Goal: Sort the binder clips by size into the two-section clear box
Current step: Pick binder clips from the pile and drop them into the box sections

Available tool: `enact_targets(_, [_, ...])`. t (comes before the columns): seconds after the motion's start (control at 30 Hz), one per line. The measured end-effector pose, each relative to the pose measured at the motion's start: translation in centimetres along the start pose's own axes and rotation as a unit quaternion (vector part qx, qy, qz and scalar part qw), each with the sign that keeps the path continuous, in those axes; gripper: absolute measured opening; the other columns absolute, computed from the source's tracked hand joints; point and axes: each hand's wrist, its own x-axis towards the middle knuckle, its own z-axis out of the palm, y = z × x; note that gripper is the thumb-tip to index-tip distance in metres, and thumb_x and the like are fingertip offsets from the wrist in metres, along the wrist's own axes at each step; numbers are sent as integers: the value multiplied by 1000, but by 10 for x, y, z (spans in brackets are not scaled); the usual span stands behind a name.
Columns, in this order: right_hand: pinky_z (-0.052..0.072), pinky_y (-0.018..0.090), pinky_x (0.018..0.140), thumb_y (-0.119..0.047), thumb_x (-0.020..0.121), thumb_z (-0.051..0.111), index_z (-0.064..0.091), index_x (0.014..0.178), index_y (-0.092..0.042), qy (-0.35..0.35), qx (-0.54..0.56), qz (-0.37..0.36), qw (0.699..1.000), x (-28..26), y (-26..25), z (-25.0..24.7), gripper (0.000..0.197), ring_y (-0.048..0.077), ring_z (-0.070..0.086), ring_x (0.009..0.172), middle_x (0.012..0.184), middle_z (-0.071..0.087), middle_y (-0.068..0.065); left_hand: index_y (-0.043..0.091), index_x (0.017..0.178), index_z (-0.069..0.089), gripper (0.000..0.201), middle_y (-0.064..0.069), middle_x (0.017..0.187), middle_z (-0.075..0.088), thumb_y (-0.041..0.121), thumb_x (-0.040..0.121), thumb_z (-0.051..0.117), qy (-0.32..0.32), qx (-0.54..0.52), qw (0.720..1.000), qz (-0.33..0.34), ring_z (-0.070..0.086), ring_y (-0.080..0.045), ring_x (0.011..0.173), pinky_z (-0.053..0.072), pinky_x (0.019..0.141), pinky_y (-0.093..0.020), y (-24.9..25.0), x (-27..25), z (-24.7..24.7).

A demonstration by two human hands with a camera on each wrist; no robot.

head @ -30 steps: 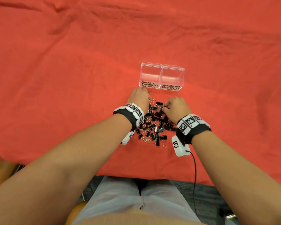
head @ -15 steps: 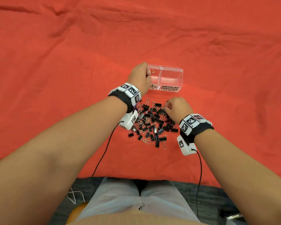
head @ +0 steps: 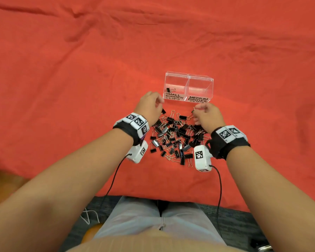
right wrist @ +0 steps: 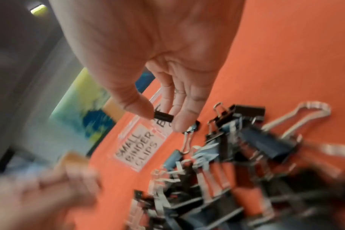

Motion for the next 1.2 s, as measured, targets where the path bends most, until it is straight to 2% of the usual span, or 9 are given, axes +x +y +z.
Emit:
enact_targets(0.13, [53, 30, 64, 6, 89, 29, 60, 95, -4, -71, 219, 67, 971, -3, -12, 6, 33, 20, 57, 64, 79, 56, 10, 18, 99, 62, 14, 3, 101, 54, 10, 89, 56, -38, 21, 998, -37, 57, -17, 96, 51, 94, -36, -22, -10, 11])
enact_targets(0.2, [50, 27, 57, 4, 88, 33, 59, 90, -4, -101, 248, 73, 961, -6, -19, 15, 28, 18, 53, 61, 75, 54, 8, 22, 110, 61, 23, -2, 112, 55, 11, 90, 56, -53, 30, 998, -29, 57, -17, 91, 54, 90, -38, -25, -8, 16])
enact_targets(0.27, [47, 25, 55, -9, 91, 47, 60, 88, -8, -110, 149, 40, 982, -6, -23, 26, 13, 14, 51, 60, 74, 53, 3, 26, 122, 57, 32, -3, 113, 53, 16, 92, 55, -67, 49, 996, -9, 57, -18, 91, 54, 86, -36, -23, -5, 19])
enact_targets(0.33, [43, 23, 55, -20, 89, 57, 62, 89, -12, -96, -60, -46, 993, -7, -23, 38, 10, 11, 51, 61, 74, 55, -3, 27, 130, 53, 36, -3, 111, 50, 21, 94, 54, -81, 79, 994, 4, 55, -20, 97, 53, 85, -37, -21, -1, 22])
enact_targets(0.5, [42, 27, 66, -25, 84, 65, 58, 95, -13, -76, -330, -154, 928, -6, -14, 54, 18, 18, 54, 75, 88, 54, 0, 17, 114, 59, 23, -6, 111, 50, 23, 92, 58, -80, 124, 989, 4, 55, -25, 101, 51, 82, -39, -17, 7, 29])
enact_targets(0.7, [48, 33, 66, -15, 89, 56, 60, 91, -4, -54, -306, -138, 941, -4, -10, 49, 11, 26, 59, 76, 88, 62, 9, 13, 91, 57, 4, -6, 102, 53, 17, 91, 57, -68, 104, 992, -7, 55, -24, 94, 50, 84, -39, -13, 8, 26])
enact_targets(0.9, [41, 28, 63, -34, 85, 65, 59, 87, -11, -40, -289, -111, 950, -1, -3, 35, 24, 20, 57, 75, 88, 59, 2, 12, 105, 61, 16, -5, 107, 61, 15, 90, 56, -43, 16, 999, 5, 57, -20, 97, 48, 90, -33, -13, 2, 21])
enact_targets(1.07, [43, 29, 69, -26, 84, 63, 59, 94, -8, -53, -332, -137, 932, -3, -3, 40, 20, 24, 56, 86, 99, 62, 8, 14, 96, 68, 14, 3, 86, 64, 16, 91, 56, -2, -79, 996, -27, 54, -9, 75, 49, 74, -23, -2, 2, 13])
enact_targets(1.2, [43, 29, 68, -14, 85, 56, 60, 95, -8, -59, -320, -134, 936, -3, -6, 40, 12, 24, 57, 83, 102, 64, 11, 14, 96, 69, 17, 6, 88, 63, 18, 94, 53, -8, -115, 992, -49, 56, -9, 75, 49, 72, -23, 2, 6, 9])
